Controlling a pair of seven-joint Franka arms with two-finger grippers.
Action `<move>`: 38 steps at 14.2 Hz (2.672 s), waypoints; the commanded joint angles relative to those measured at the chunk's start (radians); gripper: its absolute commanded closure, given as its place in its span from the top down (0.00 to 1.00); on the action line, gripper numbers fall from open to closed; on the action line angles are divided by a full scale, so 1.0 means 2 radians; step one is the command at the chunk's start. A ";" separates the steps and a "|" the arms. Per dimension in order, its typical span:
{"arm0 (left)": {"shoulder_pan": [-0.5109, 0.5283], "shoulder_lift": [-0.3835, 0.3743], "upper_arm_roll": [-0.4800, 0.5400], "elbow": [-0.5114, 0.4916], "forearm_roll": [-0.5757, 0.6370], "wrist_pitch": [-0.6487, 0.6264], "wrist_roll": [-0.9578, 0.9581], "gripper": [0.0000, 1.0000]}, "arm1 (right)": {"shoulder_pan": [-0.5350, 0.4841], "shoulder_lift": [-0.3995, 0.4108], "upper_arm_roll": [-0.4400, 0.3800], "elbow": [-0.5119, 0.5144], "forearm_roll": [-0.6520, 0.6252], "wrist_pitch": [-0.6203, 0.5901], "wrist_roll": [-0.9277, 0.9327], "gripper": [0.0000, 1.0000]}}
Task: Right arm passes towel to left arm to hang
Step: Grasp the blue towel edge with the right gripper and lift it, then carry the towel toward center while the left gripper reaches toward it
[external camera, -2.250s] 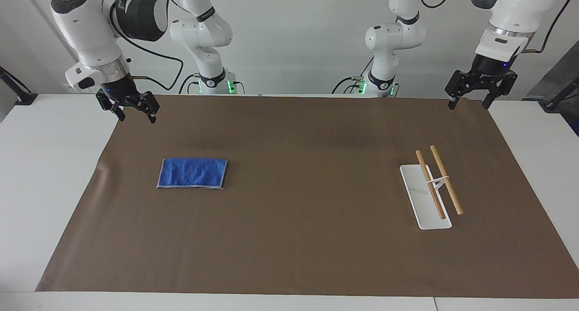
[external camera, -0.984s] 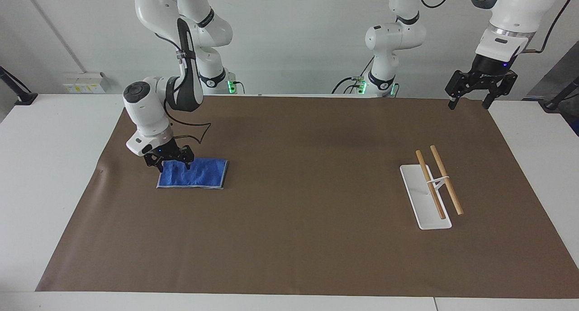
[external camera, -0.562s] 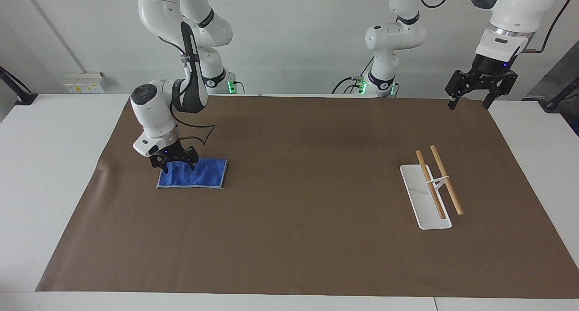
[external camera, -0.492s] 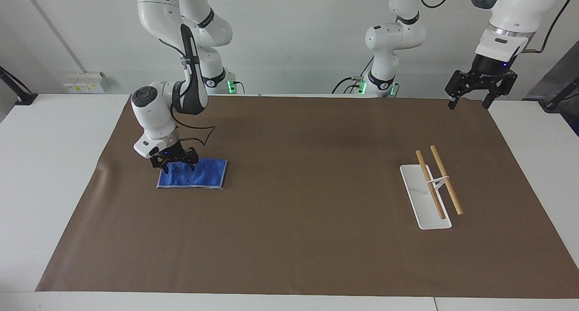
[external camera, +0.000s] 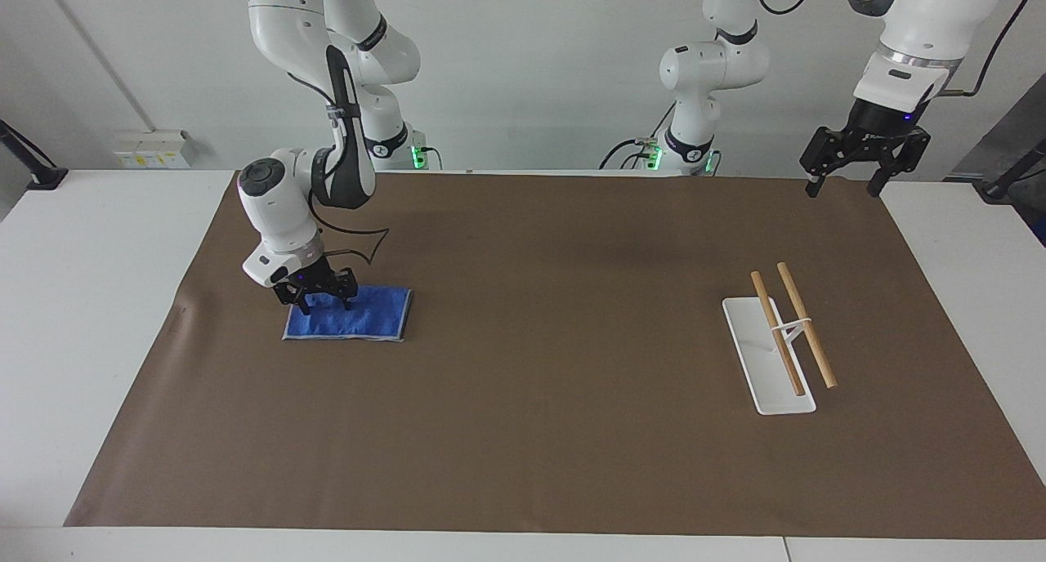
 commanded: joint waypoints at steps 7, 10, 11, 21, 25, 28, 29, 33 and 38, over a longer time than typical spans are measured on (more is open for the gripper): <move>0.008 -0.012 0.021 -0.010 -0.005 -0.011 0.001 1.00 | 0.001 -0.007 0.011 0.085 0.048 -0.077 -0.004 0.00; 0.008 -0.013 0.021 -0.010 -0.005 -0.012 0.001 1.00 | 0.001 -0.006 0.025 0.154 0.048 -0.130 0.029 0.00; 0.008 -0.013 0.021 -0.011 -0.005 -0.012 0.001 1.00 | 0.001 -0.004 0.032 0.174 0.048 -0.142 0.040 0.00; 0.004 -0.022 0.017 -0.036 -0.099 0.012 -0.096 1.00 | 0.021 0.002 0.106 0.249 0.234 -0.149 0.213 0.00; -0.017 -0.024 0.010 -0.070 -0.153 0.069 -0.210 1.00 | 0.058 0.000 0.106 0.246 0.339 -0.139 0.282 0.00; -0.050 -0.028 0.003 -0.112 -0.177 0.145 -0.286 1.00 | 0.081 -0.001 0.106 0.243 0.425 -0.109 0.340 0.00; -0.068 -0.028 0.003 -0.123 -0.177 0.176 -0.327 0.98 | 0.085 -0.001 0.106 0.242 0.457 -0.104 0.354 0.00; -0.116 -0.009 0.003 -0.137 -0.177 0.248 -0.445 0.87 | 0.132 0.003 0.106 0.236 0.541 -0.040 0.408 0.00; -0.176 0.037 0.002 -0.137 -0.178 0.341 -0.553 0.78 | 0.165 0.017 0.106 0.236 0.612 0.002 0.449 0.00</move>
